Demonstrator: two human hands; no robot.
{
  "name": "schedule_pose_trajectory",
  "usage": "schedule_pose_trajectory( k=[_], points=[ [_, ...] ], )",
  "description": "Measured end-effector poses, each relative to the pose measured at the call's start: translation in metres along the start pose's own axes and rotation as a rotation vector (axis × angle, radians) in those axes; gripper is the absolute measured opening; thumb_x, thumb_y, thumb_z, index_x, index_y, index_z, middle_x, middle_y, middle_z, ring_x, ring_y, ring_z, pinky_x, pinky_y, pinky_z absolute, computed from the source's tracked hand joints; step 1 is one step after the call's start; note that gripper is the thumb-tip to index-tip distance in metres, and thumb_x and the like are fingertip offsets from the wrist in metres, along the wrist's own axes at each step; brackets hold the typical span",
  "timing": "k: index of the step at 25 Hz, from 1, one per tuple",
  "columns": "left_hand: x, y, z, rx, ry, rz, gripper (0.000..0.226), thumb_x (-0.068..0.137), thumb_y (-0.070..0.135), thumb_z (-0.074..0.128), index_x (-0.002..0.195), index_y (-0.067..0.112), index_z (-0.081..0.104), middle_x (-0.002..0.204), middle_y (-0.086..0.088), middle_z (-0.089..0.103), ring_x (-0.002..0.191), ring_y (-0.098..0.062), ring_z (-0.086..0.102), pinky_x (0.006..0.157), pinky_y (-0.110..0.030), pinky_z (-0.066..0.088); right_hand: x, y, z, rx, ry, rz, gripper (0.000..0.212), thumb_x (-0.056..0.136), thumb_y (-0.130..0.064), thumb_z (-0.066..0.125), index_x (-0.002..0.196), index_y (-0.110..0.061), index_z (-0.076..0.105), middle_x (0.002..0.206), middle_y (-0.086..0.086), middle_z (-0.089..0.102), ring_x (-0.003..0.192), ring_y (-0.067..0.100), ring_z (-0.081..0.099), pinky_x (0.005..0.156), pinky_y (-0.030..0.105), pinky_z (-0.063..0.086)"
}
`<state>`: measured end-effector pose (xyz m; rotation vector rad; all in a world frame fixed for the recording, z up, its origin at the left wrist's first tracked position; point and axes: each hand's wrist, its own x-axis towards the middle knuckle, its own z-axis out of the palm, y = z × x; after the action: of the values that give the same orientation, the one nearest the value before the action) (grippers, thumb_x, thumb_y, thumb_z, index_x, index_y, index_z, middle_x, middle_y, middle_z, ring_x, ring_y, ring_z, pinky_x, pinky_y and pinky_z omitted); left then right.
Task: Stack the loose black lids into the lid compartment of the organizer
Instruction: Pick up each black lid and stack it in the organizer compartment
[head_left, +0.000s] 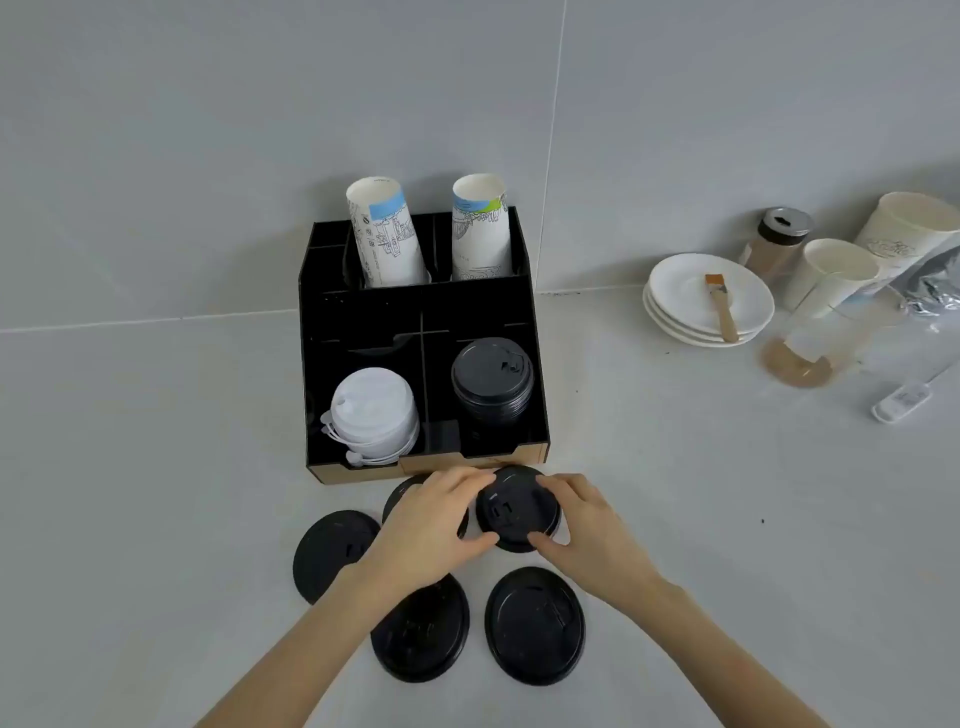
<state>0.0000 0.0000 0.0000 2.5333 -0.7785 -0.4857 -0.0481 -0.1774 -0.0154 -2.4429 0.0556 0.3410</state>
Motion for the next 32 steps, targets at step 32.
schedule_pose_trajectory(
  k=[32],
  points=[
    [0.011,0.012,0.046,0.129,0.176,-0.19,0.049,0.086,0.034,0.053,0.126,0.014,0.033,0.126,-0.005,0.046,0.118,-0.022,0.043,0.099,-0.033,0.028,0.003,0.014,0.017,0.157,0.148,0.0,0.064,0.077,-0.02,0.066,0.131,-0.013,0.033,0.136,0.005,0.041,0.124,0.023,0.035,0.1,0.024,0.031]
  ],
)
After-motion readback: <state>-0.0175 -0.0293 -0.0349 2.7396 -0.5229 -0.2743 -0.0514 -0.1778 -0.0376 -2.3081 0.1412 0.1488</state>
